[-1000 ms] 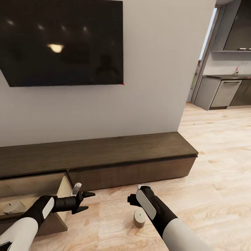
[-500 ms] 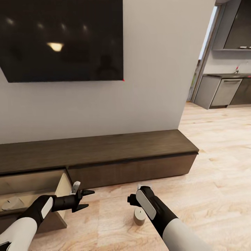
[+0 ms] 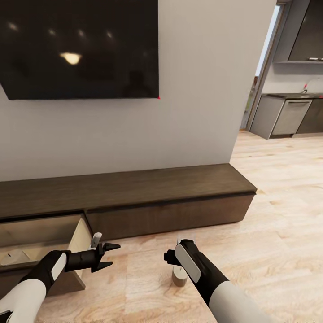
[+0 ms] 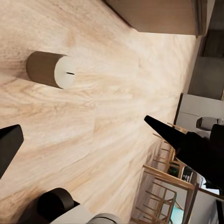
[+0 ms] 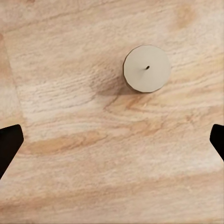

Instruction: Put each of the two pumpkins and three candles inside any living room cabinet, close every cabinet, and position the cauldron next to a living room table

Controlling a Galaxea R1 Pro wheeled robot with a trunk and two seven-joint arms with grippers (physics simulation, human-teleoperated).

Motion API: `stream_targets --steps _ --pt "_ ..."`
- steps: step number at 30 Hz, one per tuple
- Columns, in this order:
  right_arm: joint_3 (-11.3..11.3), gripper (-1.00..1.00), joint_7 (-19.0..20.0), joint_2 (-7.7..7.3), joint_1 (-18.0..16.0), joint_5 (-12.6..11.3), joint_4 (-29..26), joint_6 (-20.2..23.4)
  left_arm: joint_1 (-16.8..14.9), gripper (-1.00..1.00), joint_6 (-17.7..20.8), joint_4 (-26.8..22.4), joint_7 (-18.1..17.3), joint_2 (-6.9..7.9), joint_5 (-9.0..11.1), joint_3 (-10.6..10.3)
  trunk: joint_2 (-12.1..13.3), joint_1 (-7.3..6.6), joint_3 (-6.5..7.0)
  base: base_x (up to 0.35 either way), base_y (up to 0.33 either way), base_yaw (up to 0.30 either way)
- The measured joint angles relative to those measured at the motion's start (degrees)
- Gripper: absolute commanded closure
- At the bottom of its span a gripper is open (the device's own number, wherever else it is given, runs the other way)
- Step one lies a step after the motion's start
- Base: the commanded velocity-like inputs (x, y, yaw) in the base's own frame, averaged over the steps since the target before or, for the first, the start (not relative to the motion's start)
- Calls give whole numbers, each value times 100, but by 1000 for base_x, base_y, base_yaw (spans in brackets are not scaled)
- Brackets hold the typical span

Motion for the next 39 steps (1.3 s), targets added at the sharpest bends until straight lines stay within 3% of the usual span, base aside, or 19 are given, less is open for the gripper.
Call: stream_targets --steps 8,15,24,39 --pt "1 -100 2 0 0 0 0 -8 0 -100 0 0 -4 8 1 0 -321 176 -144 0 0 0" --pt "1 -100 2 0 0 2 0 -9 0 -100 0 -1 -379 12 -12 -18 -602 329 -269 0 0 0" --pt "-3 -100 7 0 0 2 0 -10 0 -100 0 -1 -468 10 -16 -42 -963 527 -431 0 0 0" --pt "-1 -100 36 -17 0 11 27 -79 1 -100 0 0 -492 -1 -16 -53 -985 567 -763 0 0 0"
